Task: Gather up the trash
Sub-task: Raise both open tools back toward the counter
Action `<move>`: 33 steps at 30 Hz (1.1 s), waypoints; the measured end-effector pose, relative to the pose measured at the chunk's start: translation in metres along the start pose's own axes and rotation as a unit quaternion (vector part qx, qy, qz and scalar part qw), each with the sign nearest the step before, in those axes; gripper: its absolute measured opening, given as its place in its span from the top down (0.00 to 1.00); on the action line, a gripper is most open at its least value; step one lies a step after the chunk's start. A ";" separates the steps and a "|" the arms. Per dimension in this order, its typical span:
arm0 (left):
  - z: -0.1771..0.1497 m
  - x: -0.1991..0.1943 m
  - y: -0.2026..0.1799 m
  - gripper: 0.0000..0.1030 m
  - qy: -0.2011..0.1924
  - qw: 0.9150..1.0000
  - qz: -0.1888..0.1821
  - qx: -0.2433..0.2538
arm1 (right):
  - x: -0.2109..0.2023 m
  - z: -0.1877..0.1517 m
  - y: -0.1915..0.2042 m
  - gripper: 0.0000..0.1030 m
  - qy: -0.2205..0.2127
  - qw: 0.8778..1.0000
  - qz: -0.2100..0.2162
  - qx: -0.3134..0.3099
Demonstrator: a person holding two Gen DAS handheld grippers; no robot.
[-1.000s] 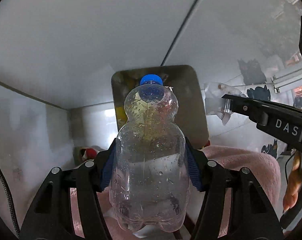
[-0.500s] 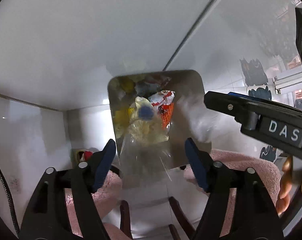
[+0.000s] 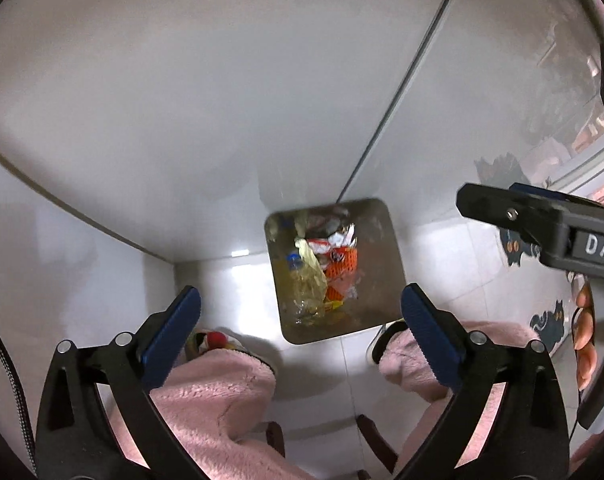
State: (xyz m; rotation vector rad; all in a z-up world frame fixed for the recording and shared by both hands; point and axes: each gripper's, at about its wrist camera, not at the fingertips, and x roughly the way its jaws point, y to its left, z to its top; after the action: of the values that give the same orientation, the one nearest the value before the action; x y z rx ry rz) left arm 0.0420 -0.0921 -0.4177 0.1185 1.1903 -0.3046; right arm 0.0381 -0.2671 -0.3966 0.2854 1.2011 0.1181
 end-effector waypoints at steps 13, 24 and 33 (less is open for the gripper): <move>0.025 -0.176 0.015 0.08 -0.143 0.990 -0.005 -0.018 | -0.180 0.015 0.048 0.08 -0.163 0.985 0.006 -0.061; 0.101 -0.266 0.049 0.08 -0.215 0.975 0.049 -0.028 | -0.252 0.093 0.084 0.08 -0.241 0.967 -0.004 -0.079; 0.180 -0.279 0.084 0.08 -0.236 0.968 0.082 -0.032 | -0.238 0.174 0.100 0.08 -0.238 0.968 -0.024 -0.071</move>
State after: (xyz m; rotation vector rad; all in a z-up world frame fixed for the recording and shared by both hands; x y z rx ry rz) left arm 0.1337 -0.0090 -0.0986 0.0819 0.7114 -0.1354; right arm 0.1209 -0.2555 -0.0966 0.1451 0.7173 0.0860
